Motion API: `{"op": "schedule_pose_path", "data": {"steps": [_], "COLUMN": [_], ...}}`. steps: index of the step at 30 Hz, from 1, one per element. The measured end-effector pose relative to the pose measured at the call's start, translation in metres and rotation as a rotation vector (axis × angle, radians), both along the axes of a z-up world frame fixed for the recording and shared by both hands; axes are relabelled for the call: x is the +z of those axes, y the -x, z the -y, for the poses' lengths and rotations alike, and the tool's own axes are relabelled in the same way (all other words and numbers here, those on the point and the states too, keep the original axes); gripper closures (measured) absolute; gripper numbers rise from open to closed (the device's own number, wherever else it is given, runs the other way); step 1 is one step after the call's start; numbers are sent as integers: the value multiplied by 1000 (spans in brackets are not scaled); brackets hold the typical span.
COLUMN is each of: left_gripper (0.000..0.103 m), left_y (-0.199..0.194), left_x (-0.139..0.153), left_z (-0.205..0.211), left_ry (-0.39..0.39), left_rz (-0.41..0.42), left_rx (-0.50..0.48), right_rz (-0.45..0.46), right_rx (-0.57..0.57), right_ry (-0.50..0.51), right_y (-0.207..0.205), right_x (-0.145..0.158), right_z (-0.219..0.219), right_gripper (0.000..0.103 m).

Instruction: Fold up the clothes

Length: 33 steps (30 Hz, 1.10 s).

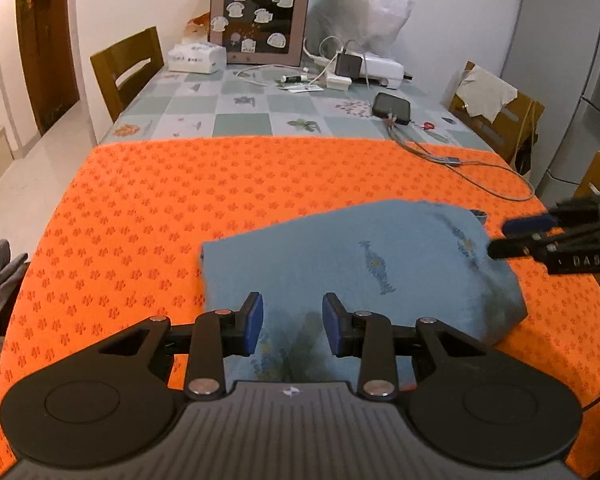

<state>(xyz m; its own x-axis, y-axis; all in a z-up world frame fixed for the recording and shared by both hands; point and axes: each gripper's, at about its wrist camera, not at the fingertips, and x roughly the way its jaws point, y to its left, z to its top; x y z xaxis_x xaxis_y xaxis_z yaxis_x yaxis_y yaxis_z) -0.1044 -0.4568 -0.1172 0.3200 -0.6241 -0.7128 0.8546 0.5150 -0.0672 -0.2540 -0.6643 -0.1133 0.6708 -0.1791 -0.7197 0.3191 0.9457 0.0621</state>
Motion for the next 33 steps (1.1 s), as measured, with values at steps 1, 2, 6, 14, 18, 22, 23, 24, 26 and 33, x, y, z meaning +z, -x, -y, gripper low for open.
{"op": "schedule_pose_path", "data": {"steps": [1, 2, 6, 14, 18, 22, 23, 24, 26, 33], "left_gripper": [65, 65, 65, 64, 64, 64, 65, 65, 65, 84], "left_y": [1, 2, 3, -1, -2, 0, 1, 2, 5, 9], "left_x": [0, 0, -6, -29, -26, -14, -10, -6, 0, 4], "left_z": [1, 2, 3, -6, -11, -17, -18, -16, -10, 34], "left_ry": [-1, -4, -23, -67, -67, -50, -40, -31, -14, 25], "left_rz": [0, -1, -5, -26, -20, -12, -14, -13, -8, -25], "left_rx": [-4, -9, -12, 16, 22, 25, 24, 19, 5, -60], "right_rz": [12, 25, -3, -71, -100, -94, -79, -57, -27, 26], "right_rx": [16, 33, 107, 106, 75, 31, 30, 34, 43, 77], "right_ry": [-1, -3, 12, -1, 4, -8, -4, -1, -1, -6], "right_y": [-5, -10, -34, -32, -18, -5, -2, -2, -8, -57], "right_x": [2, 3, -7, -34, -37, -23, -18, -11, -1, 9], "right_z": [-2, -4, -14, -11, -8, -5, -7, -8, -11, -19], "right_gripper": [58, 58, 58, 57, 57, 58, 58, 58, 58, 58]}}
